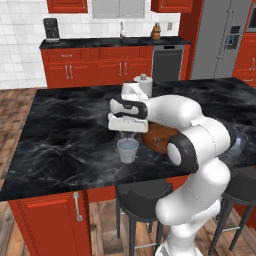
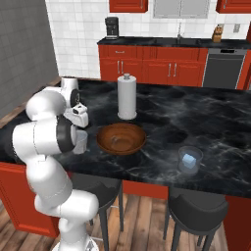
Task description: There are four ice cubes in the ice bowl. Place two ice cubes in each glass of water.
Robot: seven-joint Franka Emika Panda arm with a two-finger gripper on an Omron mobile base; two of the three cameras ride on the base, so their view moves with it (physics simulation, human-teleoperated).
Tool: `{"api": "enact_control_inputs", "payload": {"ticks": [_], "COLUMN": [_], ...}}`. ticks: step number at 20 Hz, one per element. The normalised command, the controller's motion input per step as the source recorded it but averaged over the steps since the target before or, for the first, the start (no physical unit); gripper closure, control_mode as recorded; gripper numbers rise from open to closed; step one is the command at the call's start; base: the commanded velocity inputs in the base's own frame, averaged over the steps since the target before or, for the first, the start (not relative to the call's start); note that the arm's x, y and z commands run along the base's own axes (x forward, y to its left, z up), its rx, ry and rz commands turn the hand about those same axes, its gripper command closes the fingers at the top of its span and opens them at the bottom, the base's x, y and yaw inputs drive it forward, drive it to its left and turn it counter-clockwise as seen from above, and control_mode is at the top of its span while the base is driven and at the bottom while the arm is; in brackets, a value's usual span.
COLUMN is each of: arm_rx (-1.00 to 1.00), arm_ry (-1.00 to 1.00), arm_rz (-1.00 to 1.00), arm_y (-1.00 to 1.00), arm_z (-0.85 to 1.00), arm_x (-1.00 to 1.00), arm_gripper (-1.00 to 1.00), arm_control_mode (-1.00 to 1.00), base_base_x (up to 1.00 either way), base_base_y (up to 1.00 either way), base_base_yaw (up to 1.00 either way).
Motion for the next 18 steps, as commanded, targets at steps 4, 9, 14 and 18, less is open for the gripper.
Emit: {"api": "enact_control_inputs", "payload": {"ticks": [4, 9, 14, 18], "arm_rx": [0.0, 0.0, 0.0, 0.0], "arm_ry": [0.01, 0.0, 0.0, 0.0], "arm_rz": [0.0, 0.0, 0.0, 0.0], "arm_y": [0.0, -0.05, -0.03, 0.0], "arm_z": [-0.2, -0.13, -0.23, -0.24], "arm_x": [0.1, 0.07, 0.0, 0.0], "arm_gripper": [1.0, 1.0, 1.0, 1.0], "arm_control_mode": [-1.0, -1.0, -1.0, -1.0], "base_base_x": [0.0, 0.0, 0.0, 0.0], "base_base_y": [0.0, 0.0, 0.0, 0.0], "base_base_yaw": [0.0, 0.0, 0.0, 0.0]}}
